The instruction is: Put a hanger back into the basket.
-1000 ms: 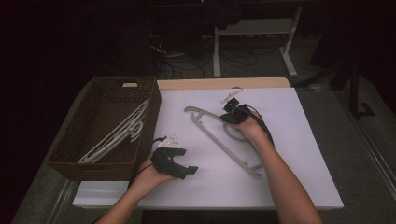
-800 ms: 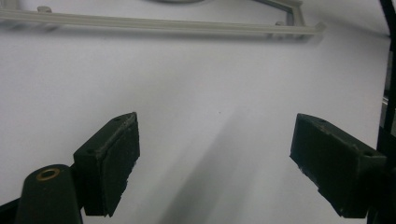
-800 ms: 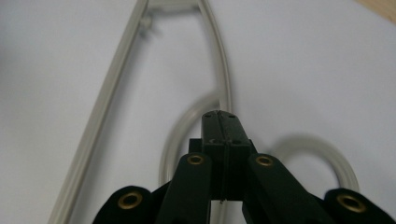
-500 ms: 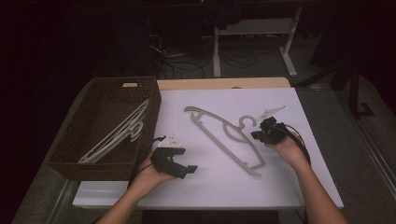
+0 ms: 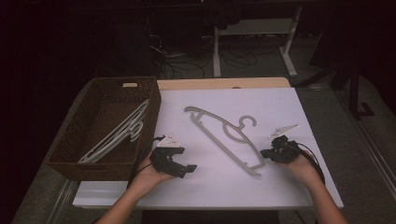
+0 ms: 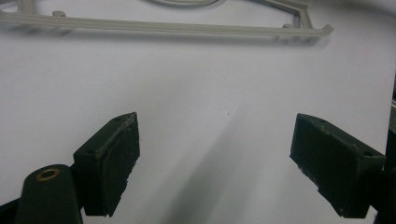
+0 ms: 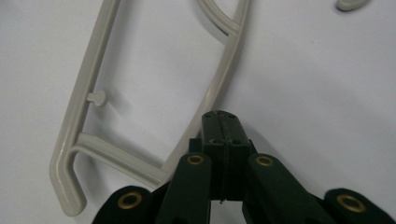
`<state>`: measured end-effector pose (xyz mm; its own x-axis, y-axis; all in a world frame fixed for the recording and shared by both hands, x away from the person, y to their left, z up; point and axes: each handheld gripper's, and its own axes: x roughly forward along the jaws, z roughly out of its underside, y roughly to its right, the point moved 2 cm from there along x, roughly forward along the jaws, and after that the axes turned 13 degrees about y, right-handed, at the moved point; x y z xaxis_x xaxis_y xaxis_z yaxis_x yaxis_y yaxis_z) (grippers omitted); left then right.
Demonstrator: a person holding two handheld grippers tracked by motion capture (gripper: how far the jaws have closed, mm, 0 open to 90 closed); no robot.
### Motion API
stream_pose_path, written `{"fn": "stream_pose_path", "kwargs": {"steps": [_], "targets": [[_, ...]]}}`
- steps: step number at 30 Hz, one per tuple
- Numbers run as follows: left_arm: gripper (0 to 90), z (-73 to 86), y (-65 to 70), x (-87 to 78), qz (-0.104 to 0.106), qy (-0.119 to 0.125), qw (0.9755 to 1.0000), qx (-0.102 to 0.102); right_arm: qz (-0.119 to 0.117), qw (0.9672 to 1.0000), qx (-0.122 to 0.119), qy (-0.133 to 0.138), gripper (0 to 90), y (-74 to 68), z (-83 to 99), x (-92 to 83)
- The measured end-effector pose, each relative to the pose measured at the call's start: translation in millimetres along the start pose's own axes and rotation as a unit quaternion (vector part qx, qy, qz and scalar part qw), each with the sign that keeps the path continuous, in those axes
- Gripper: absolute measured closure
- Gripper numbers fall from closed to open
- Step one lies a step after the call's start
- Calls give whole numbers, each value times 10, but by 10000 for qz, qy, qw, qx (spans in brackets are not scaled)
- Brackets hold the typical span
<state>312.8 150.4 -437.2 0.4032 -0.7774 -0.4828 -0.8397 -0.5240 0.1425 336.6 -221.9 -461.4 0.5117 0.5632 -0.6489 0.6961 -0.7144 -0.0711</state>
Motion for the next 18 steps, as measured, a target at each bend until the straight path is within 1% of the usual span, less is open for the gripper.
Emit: {"fn": "stream_pose_path", "kwargs": {"steps": [4,8,10,13,18], "targets": [[158,0,-15,-11,-23,6,10000,6,-80,9999,-28,-63,888,-31,4,29],[157,-2,-19,-15,-33,22,10000,-5,-240,9996,-107,-93,888,-90,-8,46],[158,-5,-19,-14,-40,24,10000,-3,-391,9991,-150,-105,888,-153,-17,67],[157,-10,-21,-17,-53,30,10000,-6,-708,9969,-335,-115,888,-290,-47,120],[157,-13,-29,-28,-85,57,9999,-17,-1180,9913,-587,-63,888,-559,-138,207]]}}
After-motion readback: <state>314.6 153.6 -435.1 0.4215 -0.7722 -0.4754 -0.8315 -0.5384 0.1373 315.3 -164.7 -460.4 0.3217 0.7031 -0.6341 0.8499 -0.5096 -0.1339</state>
